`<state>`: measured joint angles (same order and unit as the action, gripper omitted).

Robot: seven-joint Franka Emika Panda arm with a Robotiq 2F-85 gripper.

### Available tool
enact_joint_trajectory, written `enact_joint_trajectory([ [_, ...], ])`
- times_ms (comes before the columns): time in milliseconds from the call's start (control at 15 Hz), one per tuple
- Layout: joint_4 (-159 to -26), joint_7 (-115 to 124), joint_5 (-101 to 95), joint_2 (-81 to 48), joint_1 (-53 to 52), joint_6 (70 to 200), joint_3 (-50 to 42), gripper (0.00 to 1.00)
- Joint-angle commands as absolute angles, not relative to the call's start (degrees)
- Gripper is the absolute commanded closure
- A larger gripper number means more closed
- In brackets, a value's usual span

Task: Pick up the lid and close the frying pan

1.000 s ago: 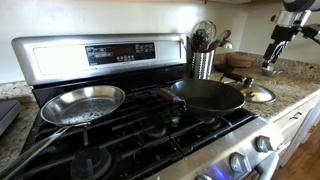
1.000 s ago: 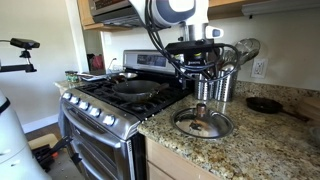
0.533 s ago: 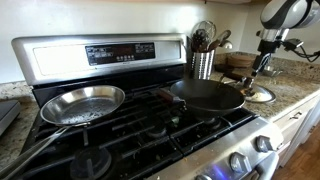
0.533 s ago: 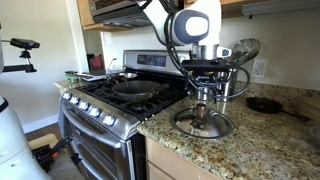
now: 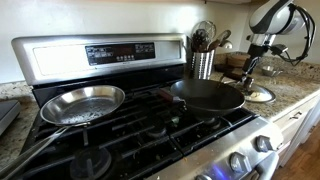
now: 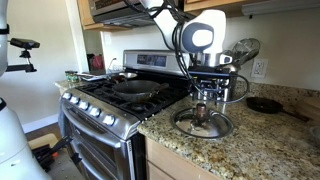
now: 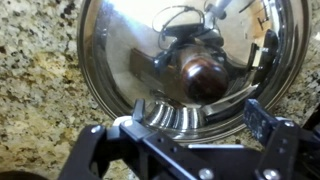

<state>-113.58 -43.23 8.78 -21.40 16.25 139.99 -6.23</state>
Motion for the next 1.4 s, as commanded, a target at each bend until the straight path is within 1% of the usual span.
enact_joint_trajectory([
  [0,-112.97,-44.59,9.90,-22.14,17.94,138.06,-4.05,0.00],
  [667,-114.96,-37.51,2.65,-20.93,15.44,137.20,-6.27,0.00],
  [733,-114.94,-36.88,1.83,-20.95,15.49,137.15,-6.33,0.02],
  [800,-114.73,-35.86,1.00,-21.17,15.56,136.84,-6.40,0.09],
  [867,-114.69,-35.15,0.34,-21.21,15.65,136.70,-6.38,0.10],
  [1000,-114.74,-35.59,1.00,-21.36,16.40,136.67,-5.62,0.20],
  [1133,-114.59,-35.37,1.36,-21.91,16.48,137.20,-5.48,0.20],
  [1200,-114.42,-35.39,1.67,-22.10,16.59,136.95,-5.33,0.41],
  [1333,-114.33,-35.05,1.48,-22.22,16.50,136.89,-5.42,0.42],
])
